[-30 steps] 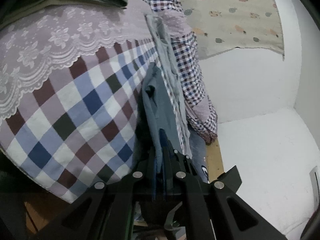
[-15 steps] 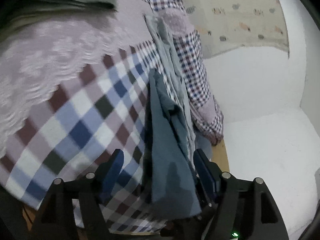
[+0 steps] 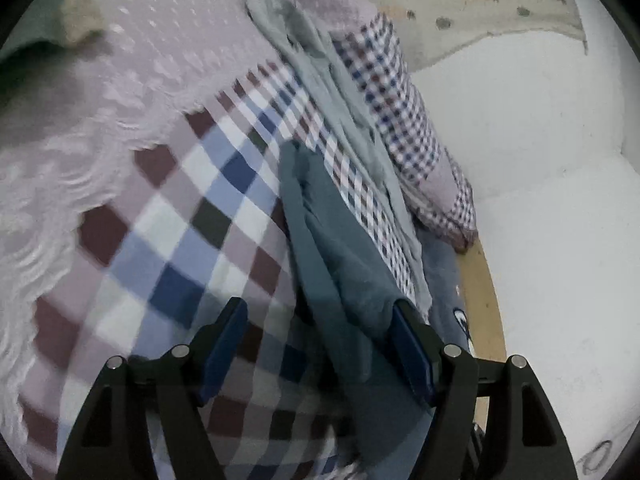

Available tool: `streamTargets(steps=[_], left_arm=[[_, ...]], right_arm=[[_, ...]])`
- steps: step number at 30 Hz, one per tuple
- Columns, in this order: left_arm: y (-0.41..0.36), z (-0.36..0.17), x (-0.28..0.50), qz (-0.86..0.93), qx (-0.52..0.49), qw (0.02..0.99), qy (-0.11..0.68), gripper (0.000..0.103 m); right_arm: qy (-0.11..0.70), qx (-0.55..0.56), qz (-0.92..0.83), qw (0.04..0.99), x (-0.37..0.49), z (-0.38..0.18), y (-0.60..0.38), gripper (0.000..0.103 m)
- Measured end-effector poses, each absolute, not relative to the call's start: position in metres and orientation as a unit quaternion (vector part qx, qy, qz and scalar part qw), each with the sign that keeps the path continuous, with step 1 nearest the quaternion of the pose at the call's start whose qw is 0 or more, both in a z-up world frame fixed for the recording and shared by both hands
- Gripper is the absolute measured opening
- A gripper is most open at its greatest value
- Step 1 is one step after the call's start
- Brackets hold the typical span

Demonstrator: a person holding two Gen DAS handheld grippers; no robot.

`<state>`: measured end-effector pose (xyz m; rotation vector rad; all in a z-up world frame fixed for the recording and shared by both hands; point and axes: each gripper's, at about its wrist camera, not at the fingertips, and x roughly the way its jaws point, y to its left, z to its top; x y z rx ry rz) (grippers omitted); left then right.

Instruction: Fold clothes

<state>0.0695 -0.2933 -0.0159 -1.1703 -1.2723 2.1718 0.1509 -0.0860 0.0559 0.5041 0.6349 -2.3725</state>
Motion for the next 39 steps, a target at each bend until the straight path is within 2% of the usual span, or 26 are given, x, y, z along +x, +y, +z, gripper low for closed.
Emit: streamTargets(steps=[5,15,21,25,27,34,35,39], left_arm=[[-0.281,-0.014,0.034,0.761,-0.431,0.214,-0.435,0.076],[-0.314,-0.023,0.026,0.724,-0.385,0.223,-0.527,0.076],[-0.313,-0.009,0.034,0.730,-0.398,0.239,-0.501,0.076],[-0.303,0.007,0.064,0.742,-0.416,0.251,-0.462,0.076],[-0.310,0.005,0.079,0.737,-0.409,0.238,-0.482,0.076],[-0.319,-0.052,0.178,0.680,-0.420,0.150,-0.582,0.076],[-0.314,-0.055,0.188,0.676,-0.425,0.150,-0.583,0.076],[-0.293,-0.067,0.210,0.670,-0.463,0.144,-0.562,0.076]], right_arm=[[0.237,0.190,-0.901,0.310,0.151,0.058,-0.083,0.003],[0.215,0.180,-0.909,0.308,0.147,0.070,-0.072,0.002],[0.230,0.194,-0.901,0.311,0.147,0.061,-0.078,0.001],[0.241,0.213,-0.894,0.311,0.145,0.051,-0.083,0.001],[0.252,0.216,-0.890,0.314,0.150,0.047,-0.087,0.001],[0.289,0.217,-0.865,0.347,0.193,0.031,-0.094,0.005],[0.290,0.219,-0.862,0.353,0.200,0.029,-0.094,0.008],[0.305,0.205,-0.842,0.396,0.234,0.025,-0.090,0.010]])
